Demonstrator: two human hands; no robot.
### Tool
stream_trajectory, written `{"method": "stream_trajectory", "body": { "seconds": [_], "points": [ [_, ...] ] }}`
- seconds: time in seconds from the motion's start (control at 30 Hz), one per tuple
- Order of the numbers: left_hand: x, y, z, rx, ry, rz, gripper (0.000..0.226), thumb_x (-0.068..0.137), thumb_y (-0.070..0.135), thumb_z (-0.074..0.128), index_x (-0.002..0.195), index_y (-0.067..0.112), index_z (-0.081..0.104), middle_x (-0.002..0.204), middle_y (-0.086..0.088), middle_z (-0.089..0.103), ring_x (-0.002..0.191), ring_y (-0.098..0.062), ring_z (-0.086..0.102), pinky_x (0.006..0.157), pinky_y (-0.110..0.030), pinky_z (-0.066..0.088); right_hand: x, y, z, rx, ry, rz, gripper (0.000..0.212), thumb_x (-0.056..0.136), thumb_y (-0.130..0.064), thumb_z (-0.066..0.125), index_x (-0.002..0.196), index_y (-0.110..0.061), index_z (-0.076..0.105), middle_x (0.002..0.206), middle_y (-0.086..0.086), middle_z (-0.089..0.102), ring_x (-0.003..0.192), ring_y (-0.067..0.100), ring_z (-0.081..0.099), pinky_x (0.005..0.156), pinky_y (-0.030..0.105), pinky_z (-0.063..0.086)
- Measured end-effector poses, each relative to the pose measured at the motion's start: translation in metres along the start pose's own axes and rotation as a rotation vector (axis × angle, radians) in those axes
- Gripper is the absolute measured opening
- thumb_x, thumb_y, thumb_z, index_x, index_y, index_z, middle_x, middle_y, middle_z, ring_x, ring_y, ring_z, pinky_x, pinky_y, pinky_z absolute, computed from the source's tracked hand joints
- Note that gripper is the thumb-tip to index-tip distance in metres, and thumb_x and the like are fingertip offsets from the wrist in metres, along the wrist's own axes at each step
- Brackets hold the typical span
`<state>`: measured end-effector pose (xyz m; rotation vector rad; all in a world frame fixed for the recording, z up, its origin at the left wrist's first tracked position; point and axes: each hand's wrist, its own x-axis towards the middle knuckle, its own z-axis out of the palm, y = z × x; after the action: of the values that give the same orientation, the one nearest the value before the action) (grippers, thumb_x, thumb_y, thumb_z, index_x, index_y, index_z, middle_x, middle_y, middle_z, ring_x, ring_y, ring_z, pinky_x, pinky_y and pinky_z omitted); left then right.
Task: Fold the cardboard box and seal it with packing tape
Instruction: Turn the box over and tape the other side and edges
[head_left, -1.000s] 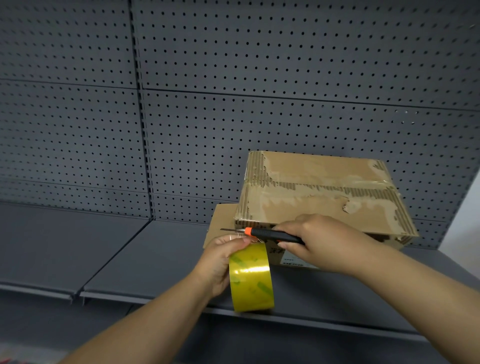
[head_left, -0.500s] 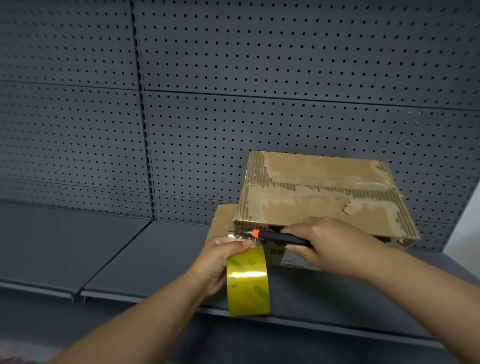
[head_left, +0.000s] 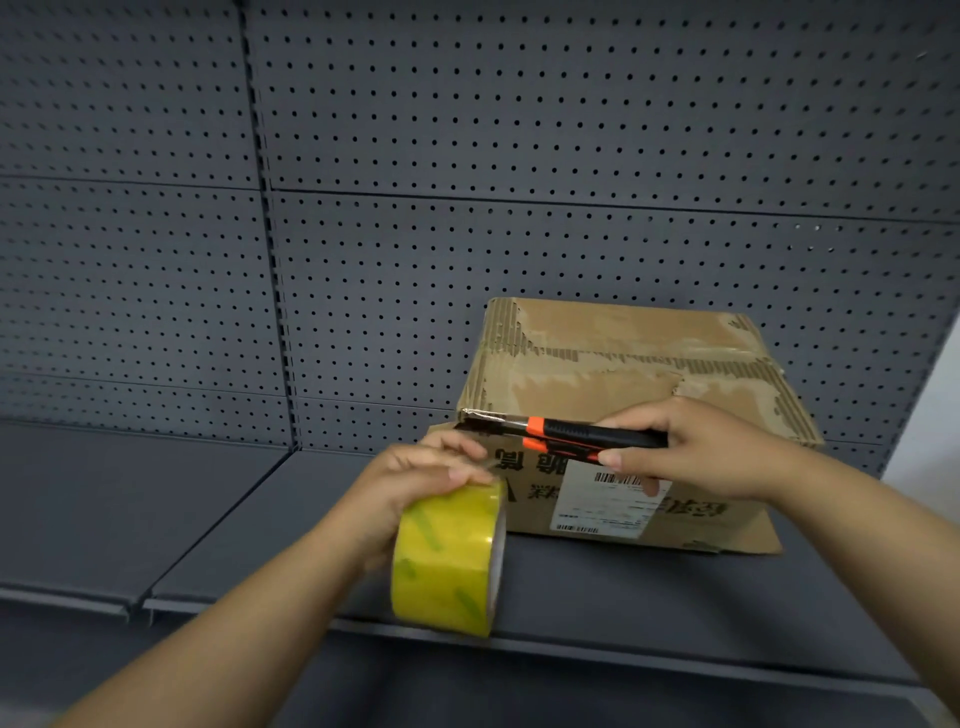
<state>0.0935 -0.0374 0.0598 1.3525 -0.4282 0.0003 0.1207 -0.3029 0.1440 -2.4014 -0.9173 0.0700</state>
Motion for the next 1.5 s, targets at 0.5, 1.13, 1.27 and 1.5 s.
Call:
{"method": "stream_trajectory", "body": {
  "seconds": [0.5,1.13,1.27,1.5],
  "points": [
    [0.028,0.011,-0.02,0.001,-0.062,-0.142,0.055,0.034,0.039,0.09,0.076,0.006,0.077,0.109,-0.002,0.072,0.099,-0.018,0.068,0.074,-0.028,0.055,0.002,-0.001,0.002,0.272,0.114,0.047,0.01,0.088,-0.029,0.058,0.089,-0.034,0.067,0.072,-0.001,0.068,0.056,0.014,0.061,0.064,0.03,0.048],
    [0.029,0.023,-0.001,-0.114,-0.082,-0.117,0.051,0.033,0.028,0.092,0.072,0.0,0.075,0.119,0.001,0.067,0.106,-0.019,0.065,0.076,-0.029,0.056,0.0,0.001,0.009,0.434,0.162,0.097,0.011,0.09,-0.026,0.056,0.096,-0.028,0.065,0.072,0.002,0.069,0.055,0.015,0.061,0.064,0.031,0.05],
    [0.026,0.012,-0.001,-0.123,-0.032,-0.13,0.053,0.03,0.03,0.092,0.072,0.001,0.076,0.112,-0.002,0.07,0.103,-0.018,0.067,0.076,-0.027,0.056,0.0,0.001,0.016,0.457,0.179,0.117,0.012,0.09,-0.027,0.056,0.097,-0.027,0.065,0.071,0.001,0.068,0.055,0.016,0.061,0.066,0.037,0.048],
    [0.019,0.004,-0.002,-0.057,0.007,-0.149,0.046,0.035,0.03,0.089,0.07,0.004,0.077,0.108,-0.004,0.072,0.094,-0.016,0.069,0.068,-0.024,0.055,-0.001,0.001,0.021,0.478,0.256,0.125,0.013,0.09,-0.028,0.056,0.1,-0.029,0.065,0.071,0.001,0.069,0.056,0.015,0.062,0.063,0.034,0.049]
  ]
}}
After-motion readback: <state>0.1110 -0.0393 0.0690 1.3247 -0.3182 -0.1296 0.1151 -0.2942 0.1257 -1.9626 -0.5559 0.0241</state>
